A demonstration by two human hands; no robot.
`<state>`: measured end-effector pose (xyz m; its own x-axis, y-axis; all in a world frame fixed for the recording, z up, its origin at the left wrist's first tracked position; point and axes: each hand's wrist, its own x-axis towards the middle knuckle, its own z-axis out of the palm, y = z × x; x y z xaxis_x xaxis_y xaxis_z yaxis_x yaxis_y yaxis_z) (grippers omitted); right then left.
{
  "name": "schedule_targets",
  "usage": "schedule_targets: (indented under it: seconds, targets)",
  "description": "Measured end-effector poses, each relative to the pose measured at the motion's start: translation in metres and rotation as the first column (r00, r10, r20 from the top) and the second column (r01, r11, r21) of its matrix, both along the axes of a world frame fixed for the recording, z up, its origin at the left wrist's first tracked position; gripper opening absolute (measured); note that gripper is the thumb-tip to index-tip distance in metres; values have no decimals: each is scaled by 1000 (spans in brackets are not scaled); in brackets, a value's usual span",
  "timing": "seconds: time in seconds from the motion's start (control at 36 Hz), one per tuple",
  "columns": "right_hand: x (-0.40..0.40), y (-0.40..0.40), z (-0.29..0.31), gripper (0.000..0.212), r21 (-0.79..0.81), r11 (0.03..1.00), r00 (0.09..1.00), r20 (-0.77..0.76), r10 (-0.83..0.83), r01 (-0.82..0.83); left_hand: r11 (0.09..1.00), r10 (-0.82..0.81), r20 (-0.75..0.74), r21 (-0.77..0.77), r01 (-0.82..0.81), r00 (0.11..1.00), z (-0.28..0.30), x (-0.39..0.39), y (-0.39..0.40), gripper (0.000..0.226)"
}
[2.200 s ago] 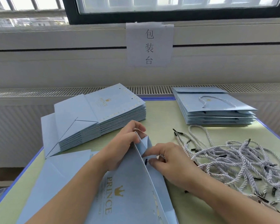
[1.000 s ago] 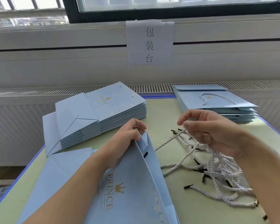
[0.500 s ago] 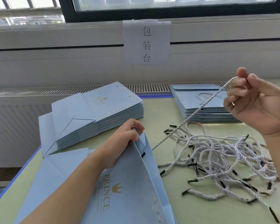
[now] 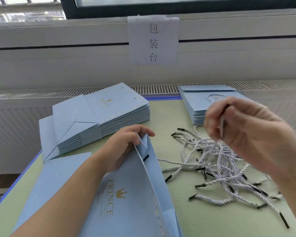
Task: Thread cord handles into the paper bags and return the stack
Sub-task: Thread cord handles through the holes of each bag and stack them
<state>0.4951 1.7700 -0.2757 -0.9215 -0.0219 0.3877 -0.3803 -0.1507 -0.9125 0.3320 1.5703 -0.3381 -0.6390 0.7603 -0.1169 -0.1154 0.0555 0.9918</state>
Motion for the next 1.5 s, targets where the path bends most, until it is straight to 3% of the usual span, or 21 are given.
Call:
schedule_targets:
  seconds: [0.08,0.19,0.33,0.44,0.56,0.64,0.69,0.86,1.11,1.5]
  targets:
    - [2,-27,-15,27,302,953,982,186,-34,-24,999,-17,23,34,16,1000,0,-3,-3,39]
    - [0,-40,-34,17,587,808,936,313,-163,-56,998,-35,17,55,34,999,0,-5,-5,39]
    - [6,-53,-42,18,741,652,912,365,-189,-161,997,-57,5,57,57,998,0,-6,-4,40]
    - [3,-60,-48,7,857,498,944,263,-201,-133,997,-51,2,54,51,999,-1,-5,-3,39]
    - [1,-69,-56,20,769,592,924,368,-102,-241,999,-32,-5,39,32,999,-1,-5,-3,39]
    - [0,-70,-52,26,592,732,860,510,-16,-338,998,-37,-3,47,37,999,-1,-4,-3,39]
    - [0,-67,-50,27,502,774,820,571,39,-386,998,-40,-2,52,40,999,0,-4,-3,39]
    - [-1,-63,-51,27,448,788,809,578,105,-422,997,-54,10,53,54,998,0,-6,-3,39]
    - [3,-67,-53,10,423,837,790,613,18,-347,998,-45,-7,48,45,999,-1,-6,-4,39]
    - [3,-70,-50,15,322,874,744,665,65,-365,994,-96,-46,50,98,994,0,-8,-5,41]
